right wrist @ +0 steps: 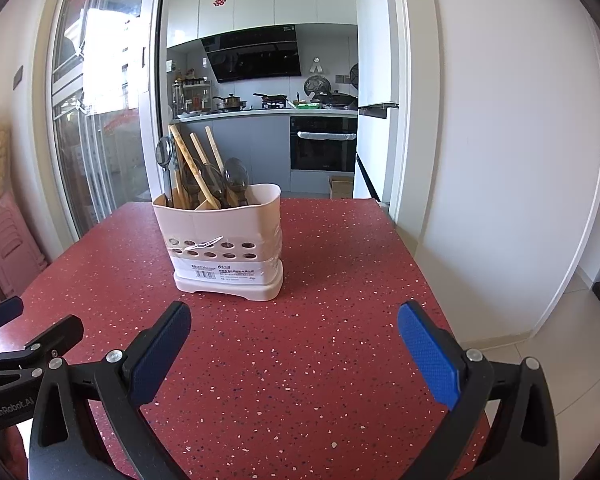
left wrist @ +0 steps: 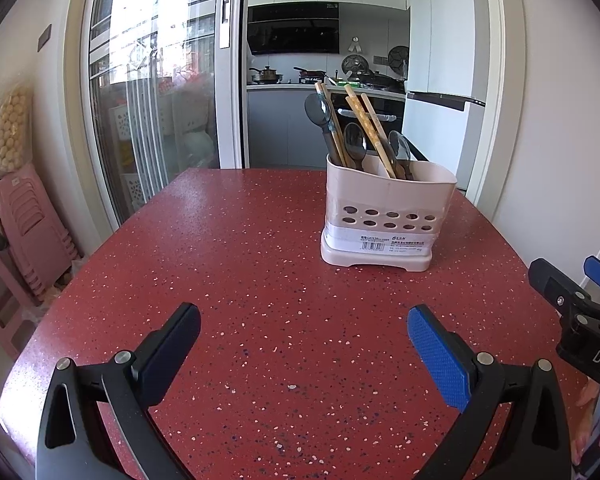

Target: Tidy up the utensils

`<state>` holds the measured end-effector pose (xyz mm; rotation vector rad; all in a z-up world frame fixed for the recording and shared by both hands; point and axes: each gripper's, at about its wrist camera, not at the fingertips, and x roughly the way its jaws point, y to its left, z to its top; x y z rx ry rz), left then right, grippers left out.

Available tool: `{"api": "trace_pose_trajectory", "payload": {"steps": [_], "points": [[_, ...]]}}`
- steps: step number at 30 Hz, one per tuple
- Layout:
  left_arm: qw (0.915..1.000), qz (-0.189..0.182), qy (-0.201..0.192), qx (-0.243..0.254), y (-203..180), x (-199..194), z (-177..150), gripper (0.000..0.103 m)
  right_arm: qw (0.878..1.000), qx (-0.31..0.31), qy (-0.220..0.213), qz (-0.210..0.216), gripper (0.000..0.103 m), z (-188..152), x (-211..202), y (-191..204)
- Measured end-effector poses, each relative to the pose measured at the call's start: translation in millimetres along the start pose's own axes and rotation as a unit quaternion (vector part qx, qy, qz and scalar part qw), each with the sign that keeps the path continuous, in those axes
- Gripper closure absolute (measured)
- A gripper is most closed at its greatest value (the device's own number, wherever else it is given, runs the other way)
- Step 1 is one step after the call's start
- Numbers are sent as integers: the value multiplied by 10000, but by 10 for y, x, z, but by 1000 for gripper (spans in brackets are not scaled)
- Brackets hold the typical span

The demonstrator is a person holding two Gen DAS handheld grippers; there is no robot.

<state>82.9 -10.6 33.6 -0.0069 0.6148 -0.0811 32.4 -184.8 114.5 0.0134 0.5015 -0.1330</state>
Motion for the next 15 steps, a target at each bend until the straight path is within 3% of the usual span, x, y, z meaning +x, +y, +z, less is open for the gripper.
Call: {"api": "trace_pose_trajectory", "payload": {"steps": [15], "points": [[10000, 41, -9, -11, 15, 19, -8, 0, 10000, 31, 73, -12, 0, -8, 3, -4]]}}
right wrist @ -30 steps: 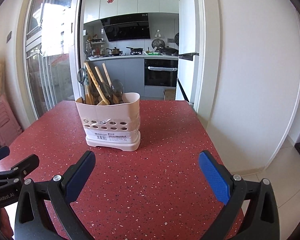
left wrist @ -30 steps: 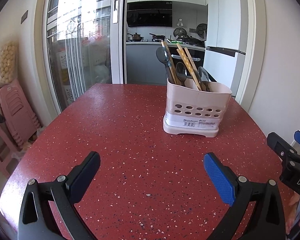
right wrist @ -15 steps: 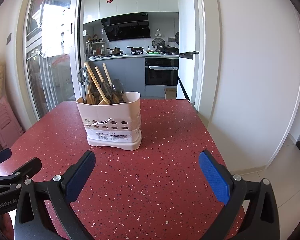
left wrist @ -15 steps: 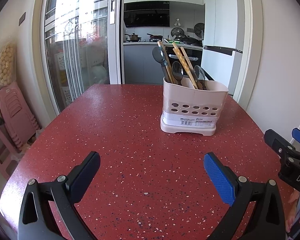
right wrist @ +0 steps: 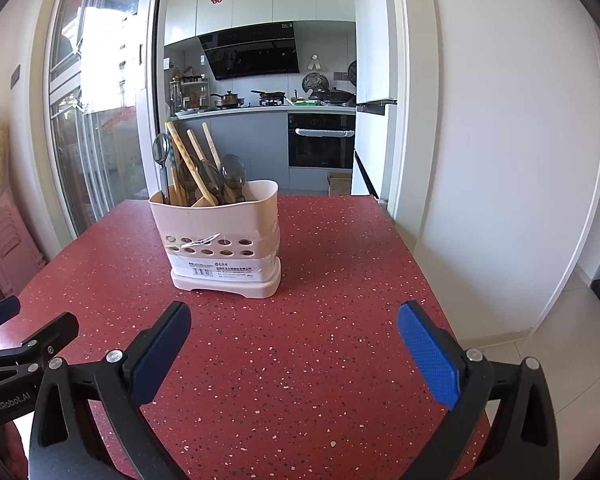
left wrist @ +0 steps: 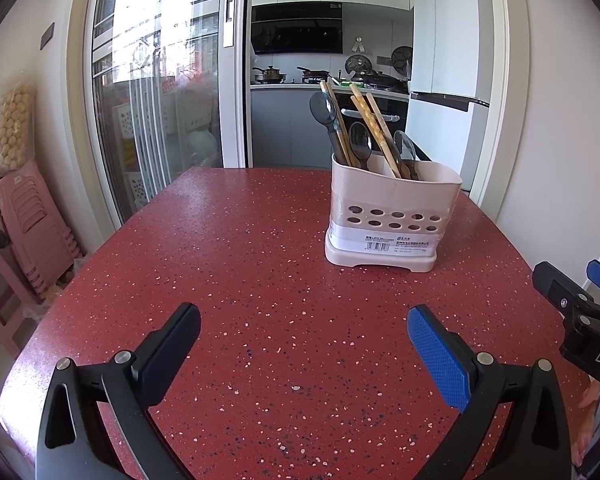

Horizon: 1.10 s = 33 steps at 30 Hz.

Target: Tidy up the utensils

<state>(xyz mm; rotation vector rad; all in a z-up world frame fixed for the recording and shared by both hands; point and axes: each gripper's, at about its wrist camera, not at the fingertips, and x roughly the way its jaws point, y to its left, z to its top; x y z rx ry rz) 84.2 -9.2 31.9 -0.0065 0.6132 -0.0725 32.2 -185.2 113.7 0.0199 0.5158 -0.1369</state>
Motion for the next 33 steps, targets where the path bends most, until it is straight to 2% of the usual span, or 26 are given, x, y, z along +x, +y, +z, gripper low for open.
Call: {"api": "trace_pose_trajectory", "payload": {"steps": [33], "points": [[10000, 27, 61, -37, 21, 39, 11, 0, 10000, -5, 39, 5, 0, -11, -3, 1]]}}
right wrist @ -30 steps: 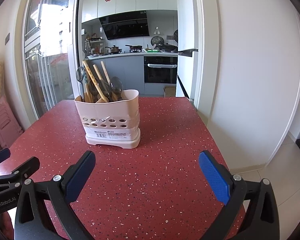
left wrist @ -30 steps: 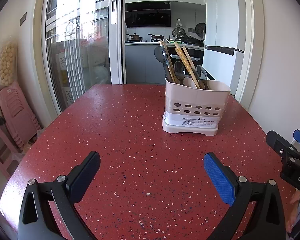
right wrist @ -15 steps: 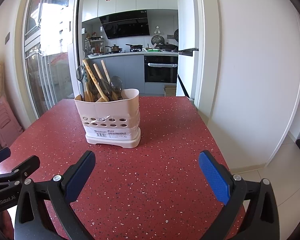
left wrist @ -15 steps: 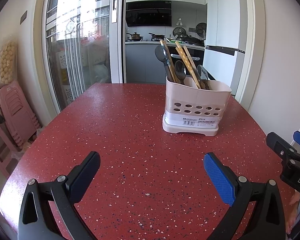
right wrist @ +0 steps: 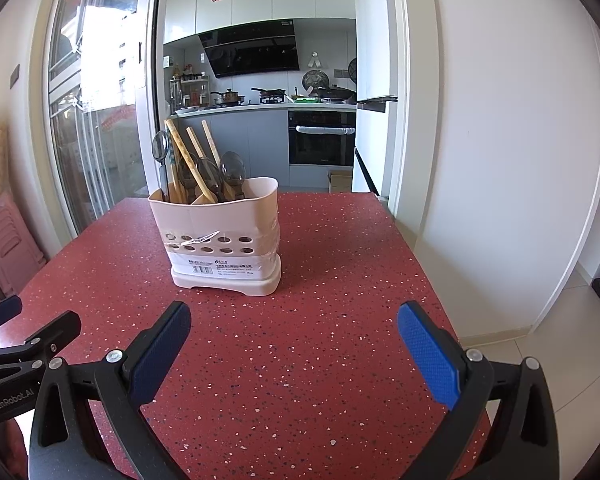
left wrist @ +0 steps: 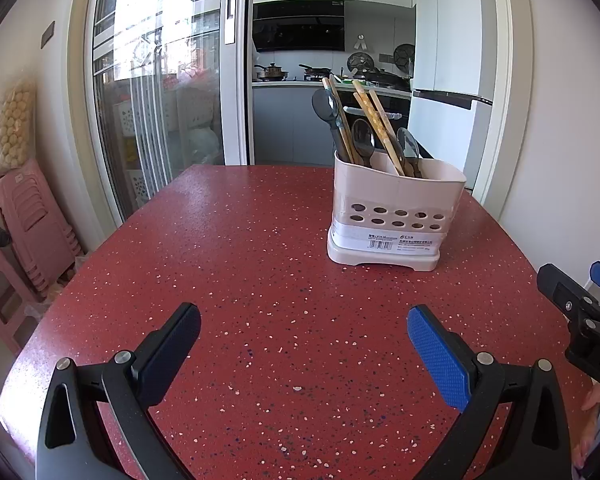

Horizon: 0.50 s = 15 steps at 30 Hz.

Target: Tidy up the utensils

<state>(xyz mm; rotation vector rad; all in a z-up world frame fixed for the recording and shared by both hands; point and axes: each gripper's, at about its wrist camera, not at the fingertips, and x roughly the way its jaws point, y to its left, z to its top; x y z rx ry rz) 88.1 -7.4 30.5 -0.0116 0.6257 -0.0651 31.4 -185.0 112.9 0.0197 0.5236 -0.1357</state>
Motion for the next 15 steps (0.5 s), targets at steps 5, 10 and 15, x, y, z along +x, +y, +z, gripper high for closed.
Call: {"api": "trace_pose_trajectory", "payload": {"steps": [5, 10, 15], "points": [[10000, -18, 18, -17, -6, 2, -8, 0, 10000, 0, 5, 6, 0, 2, 1, 0], [10000, -8, 47, 53, -35, 8, -11, 0, 10000, -1, -1, 1, 0, 4, -1, 0], [9999, -134, -5, -89, -8, -9, -7, 0, 10000, -2, 10, 5, 0, 4, 6, 3]]}}
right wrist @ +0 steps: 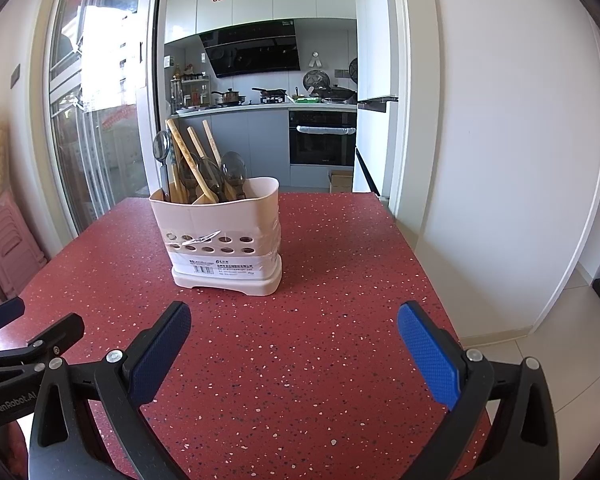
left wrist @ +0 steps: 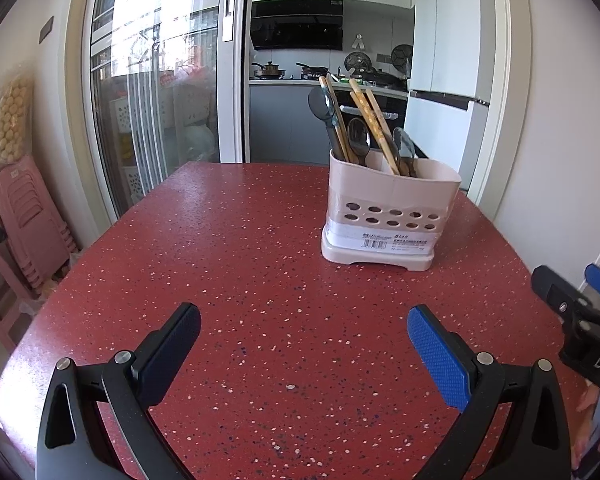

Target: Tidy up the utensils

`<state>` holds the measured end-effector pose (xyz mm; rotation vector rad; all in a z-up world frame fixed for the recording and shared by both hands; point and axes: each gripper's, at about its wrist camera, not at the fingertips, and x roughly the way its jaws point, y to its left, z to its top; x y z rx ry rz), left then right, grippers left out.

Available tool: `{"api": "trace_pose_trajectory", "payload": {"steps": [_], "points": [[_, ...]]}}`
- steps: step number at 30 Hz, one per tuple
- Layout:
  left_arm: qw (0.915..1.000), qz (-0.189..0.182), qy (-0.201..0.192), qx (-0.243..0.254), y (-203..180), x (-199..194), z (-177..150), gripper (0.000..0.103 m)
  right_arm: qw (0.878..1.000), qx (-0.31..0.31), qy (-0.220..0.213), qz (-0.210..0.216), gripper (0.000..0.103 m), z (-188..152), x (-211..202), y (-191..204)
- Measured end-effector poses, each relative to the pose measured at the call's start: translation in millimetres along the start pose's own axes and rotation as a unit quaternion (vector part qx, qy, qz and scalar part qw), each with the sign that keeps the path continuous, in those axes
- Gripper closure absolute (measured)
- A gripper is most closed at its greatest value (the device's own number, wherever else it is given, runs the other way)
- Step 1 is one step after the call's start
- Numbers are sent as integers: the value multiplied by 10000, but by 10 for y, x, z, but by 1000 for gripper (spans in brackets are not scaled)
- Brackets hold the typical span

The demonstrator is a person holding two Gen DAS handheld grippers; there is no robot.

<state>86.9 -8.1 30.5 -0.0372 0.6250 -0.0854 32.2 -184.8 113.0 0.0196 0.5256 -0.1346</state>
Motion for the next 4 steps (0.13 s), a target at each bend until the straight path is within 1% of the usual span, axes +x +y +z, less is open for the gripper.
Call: {"api": "trace_pose_trajectory", "payload": {"steps": [4], "points": [[9999, 89, -16, -107, 38, 3, 9, 0, 10000, 28, 20, -2, 0, 5, 2, -18]]}}
